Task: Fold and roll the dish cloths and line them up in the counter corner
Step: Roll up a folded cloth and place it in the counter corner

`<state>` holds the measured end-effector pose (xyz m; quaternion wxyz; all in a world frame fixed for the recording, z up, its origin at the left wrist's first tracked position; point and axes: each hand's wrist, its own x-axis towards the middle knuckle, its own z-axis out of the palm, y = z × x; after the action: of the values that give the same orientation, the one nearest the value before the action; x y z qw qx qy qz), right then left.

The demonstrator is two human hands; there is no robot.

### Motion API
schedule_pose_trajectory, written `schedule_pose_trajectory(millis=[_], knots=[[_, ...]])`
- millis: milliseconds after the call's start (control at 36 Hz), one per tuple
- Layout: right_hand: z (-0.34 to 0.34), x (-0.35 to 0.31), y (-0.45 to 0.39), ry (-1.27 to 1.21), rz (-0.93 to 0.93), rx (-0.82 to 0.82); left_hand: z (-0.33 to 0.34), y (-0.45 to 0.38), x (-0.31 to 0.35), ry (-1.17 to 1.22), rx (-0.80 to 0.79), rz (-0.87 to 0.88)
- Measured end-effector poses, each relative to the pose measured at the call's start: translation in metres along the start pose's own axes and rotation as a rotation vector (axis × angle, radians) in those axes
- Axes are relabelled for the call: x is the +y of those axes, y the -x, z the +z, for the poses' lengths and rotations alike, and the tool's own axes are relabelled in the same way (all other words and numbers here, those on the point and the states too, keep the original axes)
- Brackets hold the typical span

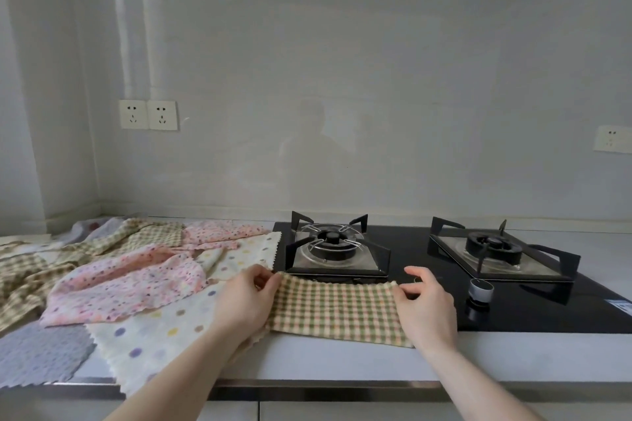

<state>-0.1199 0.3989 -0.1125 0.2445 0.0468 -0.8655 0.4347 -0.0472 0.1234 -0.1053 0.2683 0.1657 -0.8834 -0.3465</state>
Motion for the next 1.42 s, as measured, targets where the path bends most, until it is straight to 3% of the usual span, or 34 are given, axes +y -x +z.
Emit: schedule_pose_trajectory(millis=[139,250,444,833,1028,1222,1417], knots=[[0.000,-0.003,0.002,0.035,0.007,0.019,0.003,-0.003,-0.004,-0.160,-0.027,0.050],[0.001,-0.008,0.007,0.199,-0.029,-0.054,0.005,-0.003,-0.004,-0.310,-0.129,0.043],[0.005,-0.010,0.010,0.439,-0.127,-0.144,-0.001,0.005,0.003,-0.187,-0.154,0.035],[0.003,-0.010,0.011,0.444,-0.147,-0.192,-0.007,0.007,-0.003,0.286,-0.114,-0.027],[0.006,-0.005,0.009,0.344,-0.259,-0.190,-0.009,0.008,-0.006,0.273,-0.105,-0.008],[0.002,-0.005,0.009,0.170,-0.153,-0.202,-0.008,0.006,-0.002,0.180,-0.161,-0.005],[-0.002,-0.007,0.009,0.063,-0.097,-0.108,-0.007,0.006,-0.004,0.156,-0.092,-0.014]])
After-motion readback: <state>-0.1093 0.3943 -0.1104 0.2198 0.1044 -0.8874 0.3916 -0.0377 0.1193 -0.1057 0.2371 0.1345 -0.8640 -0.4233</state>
